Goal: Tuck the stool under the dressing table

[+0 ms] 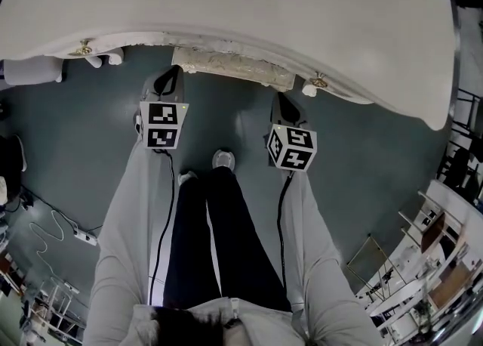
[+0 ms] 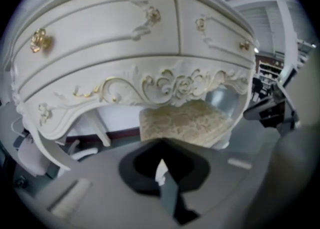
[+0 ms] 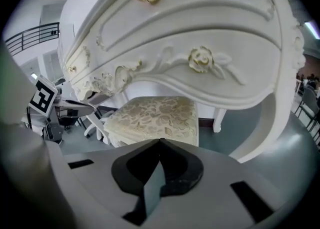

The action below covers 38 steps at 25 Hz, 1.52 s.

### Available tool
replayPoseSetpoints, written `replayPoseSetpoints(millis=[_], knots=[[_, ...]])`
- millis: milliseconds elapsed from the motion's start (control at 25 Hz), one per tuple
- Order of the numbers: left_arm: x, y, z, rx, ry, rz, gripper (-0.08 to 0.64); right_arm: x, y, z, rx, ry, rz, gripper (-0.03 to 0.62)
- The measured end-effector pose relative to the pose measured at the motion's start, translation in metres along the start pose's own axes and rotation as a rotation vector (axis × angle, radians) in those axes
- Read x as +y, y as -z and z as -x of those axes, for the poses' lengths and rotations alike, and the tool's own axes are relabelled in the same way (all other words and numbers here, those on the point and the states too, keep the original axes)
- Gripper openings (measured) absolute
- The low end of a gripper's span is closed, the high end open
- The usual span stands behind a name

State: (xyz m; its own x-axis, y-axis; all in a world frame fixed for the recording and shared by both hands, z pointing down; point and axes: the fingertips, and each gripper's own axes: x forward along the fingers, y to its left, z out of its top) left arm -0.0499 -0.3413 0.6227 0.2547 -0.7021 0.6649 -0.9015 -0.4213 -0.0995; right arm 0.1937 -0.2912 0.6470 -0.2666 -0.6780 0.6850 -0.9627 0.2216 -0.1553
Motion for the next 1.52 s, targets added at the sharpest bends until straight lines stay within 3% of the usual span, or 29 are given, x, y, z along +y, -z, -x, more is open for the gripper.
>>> replayPoseSetpoints(millis=[1120, 1520], knots=[[-0.026, -0.095, 0.262, -0.321, 0.109, 0.026, 0.009, 0.109, -0.098, 0.244, -0.304, 0.043, -0.001, 0.002], [-0.022, -0.146, 0.336, -0.424, 0.109, -0.002, 0.009, 0.138, -0.142, 0.314, -0.390, 0.042, 0.068, 0.002]])
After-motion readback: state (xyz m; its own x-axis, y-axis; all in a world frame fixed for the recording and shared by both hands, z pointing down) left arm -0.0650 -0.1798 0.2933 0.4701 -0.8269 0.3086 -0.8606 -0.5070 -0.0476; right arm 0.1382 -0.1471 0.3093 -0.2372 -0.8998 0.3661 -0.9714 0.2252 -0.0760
